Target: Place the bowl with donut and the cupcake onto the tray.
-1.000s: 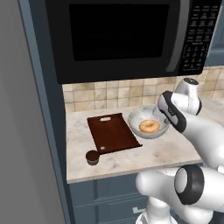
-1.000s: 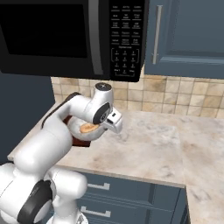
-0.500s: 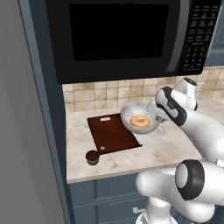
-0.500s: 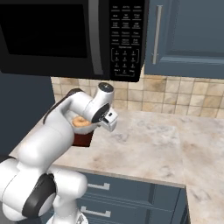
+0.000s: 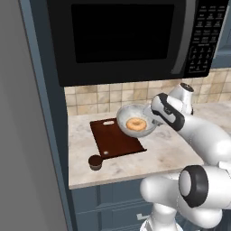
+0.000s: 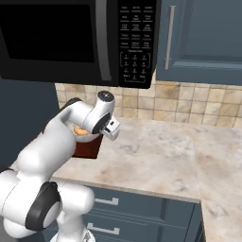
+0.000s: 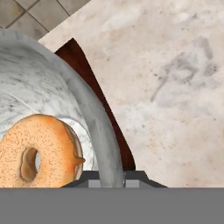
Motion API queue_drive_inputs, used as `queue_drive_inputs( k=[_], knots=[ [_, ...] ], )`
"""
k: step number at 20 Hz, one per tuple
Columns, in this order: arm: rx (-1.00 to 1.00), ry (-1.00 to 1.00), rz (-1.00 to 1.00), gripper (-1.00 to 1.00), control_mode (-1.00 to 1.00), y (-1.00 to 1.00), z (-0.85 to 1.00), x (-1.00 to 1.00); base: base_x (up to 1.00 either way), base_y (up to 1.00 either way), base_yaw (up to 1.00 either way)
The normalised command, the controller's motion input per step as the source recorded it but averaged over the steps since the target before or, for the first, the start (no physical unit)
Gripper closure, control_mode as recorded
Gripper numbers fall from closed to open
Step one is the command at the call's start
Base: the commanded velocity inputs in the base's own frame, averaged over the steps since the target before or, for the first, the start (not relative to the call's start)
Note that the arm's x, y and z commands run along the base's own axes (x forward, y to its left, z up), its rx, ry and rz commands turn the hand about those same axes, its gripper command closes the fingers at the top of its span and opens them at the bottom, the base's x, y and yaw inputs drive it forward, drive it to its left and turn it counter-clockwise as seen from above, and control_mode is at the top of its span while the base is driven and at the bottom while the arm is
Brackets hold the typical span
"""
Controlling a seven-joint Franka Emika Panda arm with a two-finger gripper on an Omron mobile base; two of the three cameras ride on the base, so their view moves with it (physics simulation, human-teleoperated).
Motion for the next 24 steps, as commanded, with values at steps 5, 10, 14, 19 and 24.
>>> queue_drive_inputs(
  k=[5, 10, 14, 19, 24],
  knots=[
    [0.0, 0.0, -0.02, 1.0, -1.0, 0.25, -0.13, 0.31, 0.0, 0.0, 0.0],
    [0.0, 0.0, -0.01, 1.0, -1.0, 0.35, -0.13, 0.24, 0.0, 0.0, 0.0],
    [0.0, 0.0, -0.01, 1.0, -1.0, 0.38, -0.16, 0.21, 0.0, 0.0, 0.0],
    [0.0, 0.0, -0.01, 1.0, -1.0, 0.31, -0.22, 0.2, 0.0, 0.0, 0.0],
    [0.0, 0.0, 0.0, 1.0, -1.0, 0.23, -0.27, 0.25, 0.0, 0.0, 0.0]
  ],
)
